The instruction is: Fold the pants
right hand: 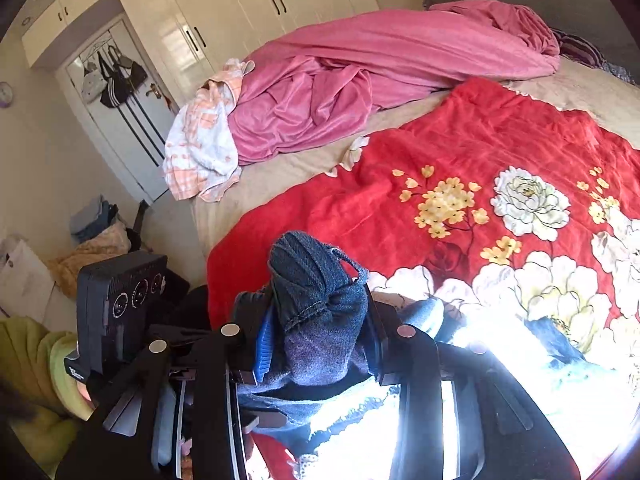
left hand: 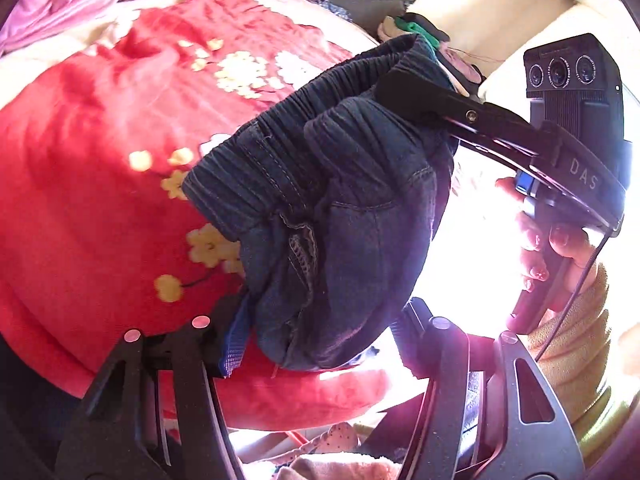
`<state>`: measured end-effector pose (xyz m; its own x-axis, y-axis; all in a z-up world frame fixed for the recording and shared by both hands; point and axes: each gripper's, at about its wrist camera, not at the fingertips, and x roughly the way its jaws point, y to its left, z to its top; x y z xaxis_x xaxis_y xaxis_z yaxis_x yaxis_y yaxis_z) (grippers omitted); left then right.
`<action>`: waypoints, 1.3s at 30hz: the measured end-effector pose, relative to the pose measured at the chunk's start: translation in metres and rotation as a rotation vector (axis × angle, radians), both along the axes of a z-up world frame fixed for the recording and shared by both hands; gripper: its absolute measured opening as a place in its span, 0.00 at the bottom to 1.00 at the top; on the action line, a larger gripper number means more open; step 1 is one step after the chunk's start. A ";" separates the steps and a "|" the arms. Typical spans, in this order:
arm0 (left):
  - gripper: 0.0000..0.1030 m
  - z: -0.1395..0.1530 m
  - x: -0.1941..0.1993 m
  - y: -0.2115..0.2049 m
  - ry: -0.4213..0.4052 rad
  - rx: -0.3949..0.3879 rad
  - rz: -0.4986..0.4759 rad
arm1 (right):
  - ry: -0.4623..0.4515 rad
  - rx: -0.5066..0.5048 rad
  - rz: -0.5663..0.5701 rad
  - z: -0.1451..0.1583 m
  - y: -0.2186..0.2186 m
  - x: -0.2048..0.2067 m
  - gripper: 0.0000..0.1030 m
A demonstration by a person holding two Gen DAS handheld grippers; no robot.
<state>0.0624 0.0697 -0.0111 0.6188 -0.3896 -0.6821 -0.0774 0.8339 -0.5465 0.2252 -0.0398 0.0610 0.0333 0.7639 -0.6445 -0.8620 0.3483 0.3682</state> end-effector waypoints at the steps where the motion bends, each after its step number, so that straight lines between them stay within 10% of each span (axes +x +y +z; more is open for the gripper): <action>1: 0.49 0.003 0.001 -0.005 -0.004 0.006 -0.010 | 0.000 0.009 -0.010 0.001 -0.009 0.001 0.33; 14: 0.48 0.013 0.021 -0.075 -0.036 0.060 -0.119 | 0.028 0.080 -0.145 -0.005 -0.112 0.014 0.34; 22: 0.51 0.017 0.011 -0.085 -0.104 -0.032 -0.230 | 0.072 0.081 -0.359 -0.031 -0.185 0.012 0.56; 28: 0.47 0.027 0.014 -0.090 -0.107 0.131 -0.147 | 0.044 0.028 -0.359 -0.043 -0.175 -0.007 0.65; 34: 0.42 -0.014 0.023 -0.111 0.010 0.294 -0.193 | -0.025 -0.250 -0.376 -0.085 -0.159 -0.013 0.65; 39: 0.42 -0.015 0.008 -0.109 -0.016 0.343 -0.215 | -0.023 -0.228 -0.374 -0.078 -0.167 -0.020 0.68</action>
